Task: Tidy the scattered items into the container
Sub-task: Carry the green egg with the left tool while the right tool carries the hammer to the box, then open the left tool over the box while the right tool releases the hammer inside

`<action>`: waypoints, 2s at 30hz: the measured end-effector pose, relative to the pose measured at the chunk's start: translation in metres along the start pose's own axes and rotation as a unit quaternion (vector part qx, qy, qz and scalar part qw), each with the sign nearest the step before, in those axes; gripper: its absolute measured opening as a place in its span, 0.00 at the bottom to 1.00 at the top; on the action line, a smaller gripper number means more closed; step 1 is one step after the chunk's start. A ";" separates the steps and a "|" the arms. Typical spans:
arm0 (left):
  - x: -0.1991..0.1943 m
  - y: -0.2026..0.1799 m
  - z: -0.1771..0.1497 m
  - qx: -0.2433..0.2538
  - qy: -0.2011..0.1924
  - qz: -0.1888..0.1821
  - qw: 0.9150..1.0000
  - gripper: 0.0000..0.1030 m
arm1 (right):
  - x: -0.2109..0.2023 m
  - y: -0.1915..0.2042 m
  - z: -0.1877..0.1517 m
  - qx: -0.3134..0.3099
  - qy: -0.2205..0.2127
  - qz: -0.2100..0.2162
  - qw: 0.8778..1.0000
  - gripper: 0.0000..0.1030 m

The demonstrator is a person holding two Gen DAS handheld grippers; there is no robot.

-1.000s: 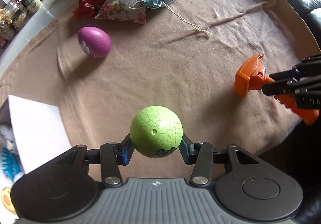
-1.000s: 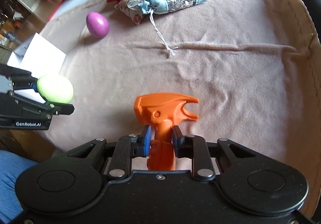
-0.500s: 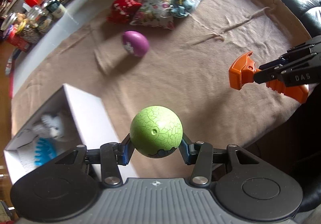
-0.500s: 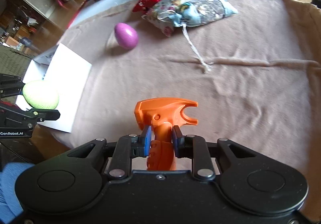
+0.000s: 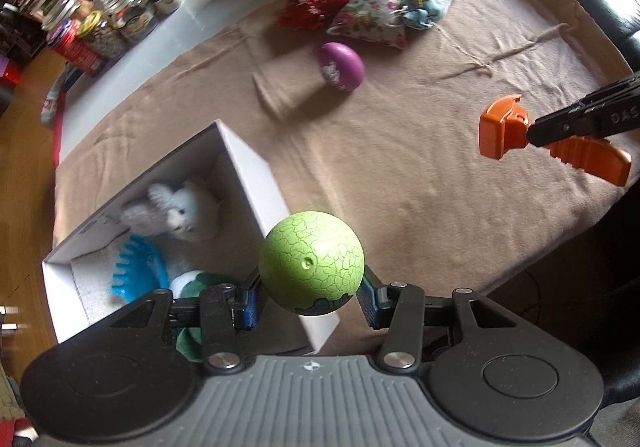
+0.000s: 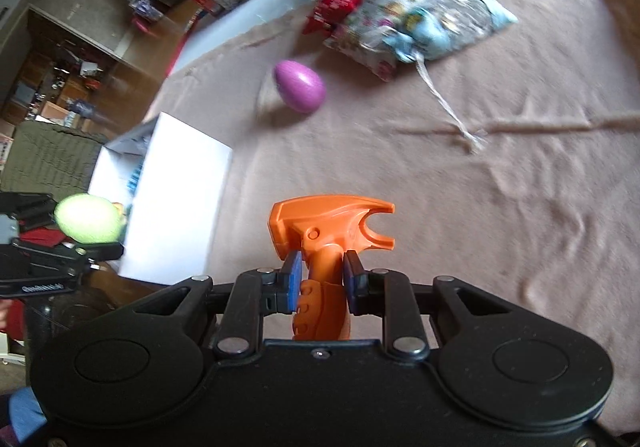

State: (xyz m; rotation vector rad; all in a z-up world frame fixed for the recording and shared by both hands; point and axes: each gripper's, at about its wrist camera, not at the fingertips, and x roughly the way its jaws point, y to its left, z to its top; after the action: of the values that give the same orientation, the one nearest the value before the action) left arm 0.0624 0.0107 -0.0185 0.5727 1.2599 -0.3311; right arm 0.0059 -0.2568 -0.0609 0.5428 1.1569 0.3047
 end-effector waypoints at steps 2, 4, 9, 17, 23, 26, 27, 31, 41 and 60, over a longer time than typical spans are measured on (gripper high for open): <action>-0.001 0.007 -0.003 -0.005 0.000 0.003 1.000 0.47 | 0.000 0.015 0.006 -0.011 -0.002 0.010 1.000 0.22; -0.002 0.016 -0.006 -0.015 -0.002 0.004 1.000 0.47 | 0.000 0.033 0.012 -0.030 -0.005 0.015 0.999 0.22; -0.005 0.039 -0.014 -0.035 -0.003 0.011 0.999 0.47 | 0.007 0.084 0.028 -0.081 -0.005 0.028 0.996 0.22; -0.005 0.081 -0.037 -0.067 0.004 0.017 0.998 0.47 | 0.024 0.162 0.044 -0.153 0.002 0.051 0.987 0.22; 0.002 0.115 -0.063 -0.096 0.019 0.027 0.995 0.47 | 0.047 0.210 0.048 -0.195 0.015 0.055 0.979 0.22; 0.007 0.131 -0.075 -0.108 0.028 0.031 0.993 0.47 | 0.056 0.228 0.049 -0.206 0.020 0.060 0.976 0.22; 0.009 0.136 -0.079 -0.112 0.031 0.032 0.993 0.47 | 0.060 0.234 0.049 -0.209 0.021 0.062 0.976 0.22; 0.014 0.155 -0.095 -0.127 0.043 0.039 0.990 0.47 | 0.069 0.254 0.048 -0.223 0.030 0.067 0.972 0.22; 0.029 0.195 -0.112 -0.159 0.059 0.054 0.984 0.47 | 0.095 0.279 0.047 -0.235 0.045 0.059 0.969 0.22; 0.074 0.247 -0.100 -0.218 0.053 0.081 0.971 0.47 | 0.160 0.270 0.055 -0.214 0.076 0.002 0.974 0.22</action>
State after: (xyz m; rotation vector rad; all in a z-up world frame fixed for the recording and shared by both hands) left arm 0.1358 0.2747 -0.0538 0.3154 1.3286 0.1167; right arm 0.1304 0.0333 -0.0206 0.1429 1.1943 0.5904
